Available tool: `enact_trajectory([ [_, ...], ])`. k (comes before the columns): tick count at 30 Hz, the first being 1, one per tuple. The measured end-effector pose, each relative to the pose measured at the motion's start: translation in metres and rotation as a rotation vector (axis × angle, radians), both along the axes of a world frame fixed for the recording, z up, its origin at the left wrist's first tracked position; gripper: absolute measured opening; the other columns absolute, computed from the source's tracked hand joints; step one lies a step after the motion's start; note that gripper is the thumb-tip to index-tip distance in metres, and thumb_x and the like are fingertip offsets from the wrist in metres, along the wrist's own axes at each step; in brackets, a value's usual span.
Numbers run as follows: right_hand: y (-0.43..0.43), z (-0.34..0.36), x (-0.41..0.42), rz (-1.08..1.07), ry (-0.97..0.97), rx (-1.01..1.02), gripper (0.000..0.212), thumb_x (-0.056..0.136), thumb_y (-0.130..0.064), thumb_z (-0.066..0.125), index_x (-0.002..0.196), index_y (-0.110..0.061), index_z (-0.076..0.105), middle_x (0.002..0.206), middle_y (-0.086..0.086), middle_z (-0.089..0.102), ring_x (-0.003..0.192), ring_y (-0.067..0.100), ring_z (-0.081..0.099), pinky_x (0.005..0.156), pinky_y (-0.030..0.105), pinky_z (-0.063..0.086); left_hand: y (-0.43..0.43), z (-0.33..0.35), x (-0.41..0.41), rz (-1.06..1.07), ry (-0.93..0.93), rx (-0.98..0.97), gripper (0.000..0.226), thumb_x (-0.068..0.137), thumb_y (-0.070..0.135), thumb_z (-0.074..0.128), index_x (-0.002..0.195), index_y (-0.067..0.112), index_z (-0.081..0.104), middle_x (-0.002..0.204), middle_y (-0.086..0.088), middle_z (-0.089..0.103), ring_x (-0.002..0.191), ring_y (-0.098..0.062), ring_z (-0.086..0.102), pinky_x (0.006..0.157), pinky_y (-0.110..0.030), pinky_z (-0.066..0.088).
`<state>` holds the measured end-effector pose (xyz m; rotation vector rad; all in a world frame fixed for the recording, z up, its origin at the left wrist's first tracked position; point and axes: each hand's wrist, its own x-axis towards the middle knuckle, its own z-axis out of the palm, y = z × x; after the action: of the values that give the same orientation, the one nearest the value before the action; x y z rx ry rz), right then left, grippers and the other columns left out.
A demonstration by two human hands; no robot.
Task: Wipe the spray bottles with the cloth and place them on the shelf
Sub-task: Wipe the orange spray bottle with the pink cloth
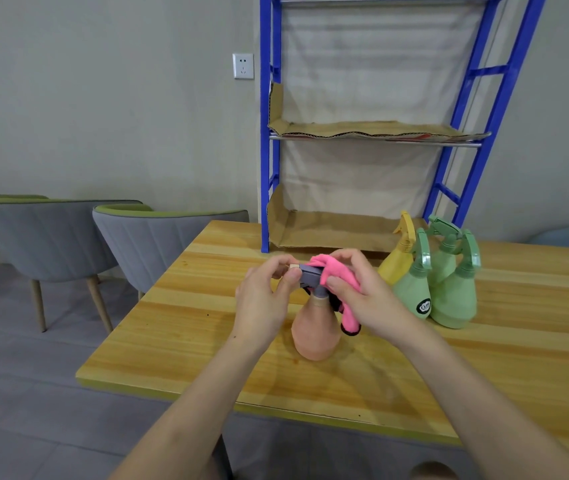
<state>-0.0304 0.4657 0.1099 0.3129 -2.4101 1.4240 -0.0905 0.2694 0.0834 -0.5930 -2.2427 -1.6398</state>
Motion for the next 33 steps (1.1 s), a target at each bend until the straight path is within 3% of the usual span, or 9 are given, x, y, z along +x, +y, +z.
enact_trajectory([
  [2,0.004,-0.003,0.004,-0.006,-0.015,-0.028,0.028,0.107,-0.021,0.059,0.132,-0.036,0.057,0.125,-0.019,0.068,0.115,0.006,0.066,0.094,0.031,0.055,0.0,0.0,-0.001,0.007,0.001,0.0,0.022,0.098,0.056,0.055,0.113,0.043,0.065,0.108,0.017,0.074,0.114,-0.019,0.066,0.098,-0.055,0.053],
  [5,0.005,-0.009,0.008,-0.007,-0.068,0.019,0.037,0.112,-0.034,0.048,0.148,-0.038,0.053,0.138,-0.025,0.064,0.129,0.003,0.059,0.108,0.038,0.051,0.0,0.0,0.0,0.013,0.0,0.004,0.021,0.097,0.058,0.054,0.111,0.046,0.064,0.107,0.017,0.073,0.114,-0.018,0.066,0.099,-0.054,0.053],
  [9,0.001,-0.013,0.009,-0.019,-0.087,0.07,0.045,0.112,-0.037,0.045,0.157,-0.041,0.044,0.146,-0.023,0.06,0.132,-0.001,0.056,0.114,0.037,0.047,0.002,0.001,0.004,0.023,0.006,0.008,0.018,0.096,0.06,0.052,0.109,0.051,0.062,0.105,0.021,0.071,0.113,-0.016,0.065,0.1,-0.054,0.052],
  [16,-0.003,-0.018,0.001,-0.149,-0.012,0.099,0.043,0.097,-0.027,0.072,0.134,-0.043,0.055,0.116,-0.016,0.07,0.1,0.01,0.065,0.093,0.046,0.054,0.002,0.003,0.007,0.044,0.033,-0.031,0.017,0.098,0.056,0.05,0.11,0.049,0.059,0.102,0.021,0.071,0.112,-0.013,0.063,0.099,-0.053,0.05],
  [22,-0.023,-0.012,0.0,-0.29,0.001,0.211,0.037,0.089,-0.041,0.08,0.117,-0.035,0.056,0.102,-0.017,0.068,0.091,0.008,0.06,0.07,0.014,0.042,0.003,0.005,0.011,0.057,0.037,-0.047,0.015,0.098,0.053,0.05,0.111,0.049,0.058,0.101,0.02,0.071,0.109,-0.014,0.065,0.098,-0.053,0.049],
  [26,-0.033,-0.009,0.0,-0.351,-0.016,0.301,0.037,0.093,-0.038,0.077,0.12,-0.028,0.054,0.1,-0.009,0.064,0.087,0.014,0.054,0.062,0.008,0.036,0.002,0.007,0.014,0.064,0.038,-0.057,0.012,0.1,0.049,0.051,0.109,0.053,0.058,0.1,0.022,0.07,0.109,-0.012,0.063,0.1,-0.054,0.048],
  [28,-0.025,-0.009,0.0,-0.275,-0.029,0.324,0.035,0.095,-0.037,0.074,0.122,-0.031,0.053,0.1,-0.009,0.065,0.088,0.015,0.057,0.067,0.015,0.042,0.0,0.009,0.014,0.07,0.044,-0.082,0.011,0.101,0.045,0.054,0.107,0.054,0.058,0.099,0.022,0.069,0.111,-0.011,0.06,0.101,-0.054,0.046],
  [31,-0.008,-0.006,-0.001,-0.155,-0.077,0.335,0.032,0.098,-0.032,0.07,0.123,-0.037,0.052,0.105,-0.009,0.069,0.097,0.02,0.063,0.085,0.043,0.053,0.0,0.013,0.014,0.084,0.035,-0.117,0.012,0.103,0.039,0.059,0.105,0.051,0.059,0.099,0.021,0.069,0.112,-0.01,0.057,0.104,-0.053,0.044],
  [33,-0.005,-0.004,0.0,-0.16,-0.088,0.325,0.031,0.097,-0.029,0.071,0.122,-0.037,0.054,0.104,-0.009,0.069,0.096,0.019,0.063,0.085,0.042,0.053,0.001,0.013,0.013,0.085,0.027,-0.1,0.014,0.104,0.036,0.06,0.104,0.049,0.059,0.097,0.022,0.068,0.111,-0.01,0.057,0.103,-0.053,0.045],
])
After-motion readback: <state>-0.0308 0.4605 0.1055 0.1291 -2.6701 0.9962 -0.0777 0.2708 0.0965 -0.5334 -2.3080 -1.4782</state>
